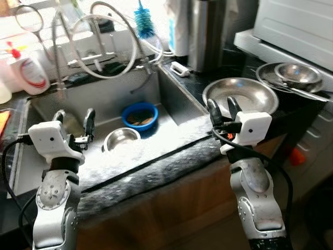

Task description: Kitchen organization

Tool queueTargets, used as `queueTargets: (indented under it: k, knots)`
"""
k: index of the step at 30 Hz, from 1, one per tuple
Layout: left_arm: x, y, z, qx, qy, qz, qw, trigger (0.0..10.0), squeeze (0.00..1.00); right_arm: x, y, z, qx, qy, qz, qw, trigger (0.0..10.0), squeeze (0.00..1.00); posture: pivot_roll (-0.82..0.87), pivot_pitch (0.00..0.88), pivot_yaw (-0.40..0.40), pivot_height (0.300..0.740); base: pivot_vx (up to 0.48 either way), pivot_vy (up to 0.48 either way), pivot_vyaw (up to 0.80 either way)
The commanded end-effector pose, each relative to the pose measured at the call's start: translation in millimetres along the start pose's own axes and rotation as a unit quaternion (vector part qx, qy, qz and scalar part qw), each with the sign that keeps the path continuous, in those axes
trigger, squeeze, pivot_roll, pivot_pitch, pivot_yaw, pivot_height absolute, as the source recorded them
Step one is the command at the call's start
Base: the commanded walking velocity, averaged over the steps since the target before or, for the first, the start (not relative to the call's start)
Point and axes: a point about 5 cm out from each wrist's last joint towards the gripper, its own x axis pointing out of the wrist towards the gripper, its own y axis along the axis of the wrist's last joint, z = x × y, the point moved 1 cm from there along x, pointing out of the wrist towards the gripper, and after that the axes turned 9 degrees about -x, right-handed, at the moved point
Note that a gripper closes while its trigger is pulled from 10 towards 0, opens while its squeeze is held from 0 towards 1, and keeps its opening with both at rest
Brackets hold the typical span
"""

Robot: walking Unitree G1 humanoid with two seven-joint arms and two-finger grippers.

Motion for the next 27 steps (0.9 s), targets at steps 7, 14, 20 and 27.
queueTargets:
  k: [7,14,20,27]
  knots:
    - [3.0,6.0,1.9,0.002,-0.004,0.014,1.000,10.0,0.00,2.7,1.5,-4.3,0.006,0.009,0.002,1.000,10.0,0.00,-0.13,0.000,0.116,0.740,0.000,0.000,-0.42]
    - [4.9,8.1,4.9,0.000,-0.013,0.018,1.000,10.0,0.00,3.6,2.7,-6.1,0.005,0.011,0.010,1.000,10.0,0.00,-0.13,0.000,0.115,0.740,0.000,0.000,-0.21]
    - [3.0,3.5,10.6,-0.008,-0.025,0.009,1.000,10.0,0.00,4.8,3.2,-6.6,0.005,0.010,0.011,1.000,10.0,0.00,-0.13,0.000,0.116,0.740,0.000,0.000,0.00]
    - [-13.7,-15.6,15.7,0.004,-0.040,-0.036,0.999,10.0,0.00,-0.8,-2.9,3.3,-0.006,-0.004,-0.002,1.000,10.0,0.00,-0.14,0.000,0.119,0.740,0.000,0.000,0.00]
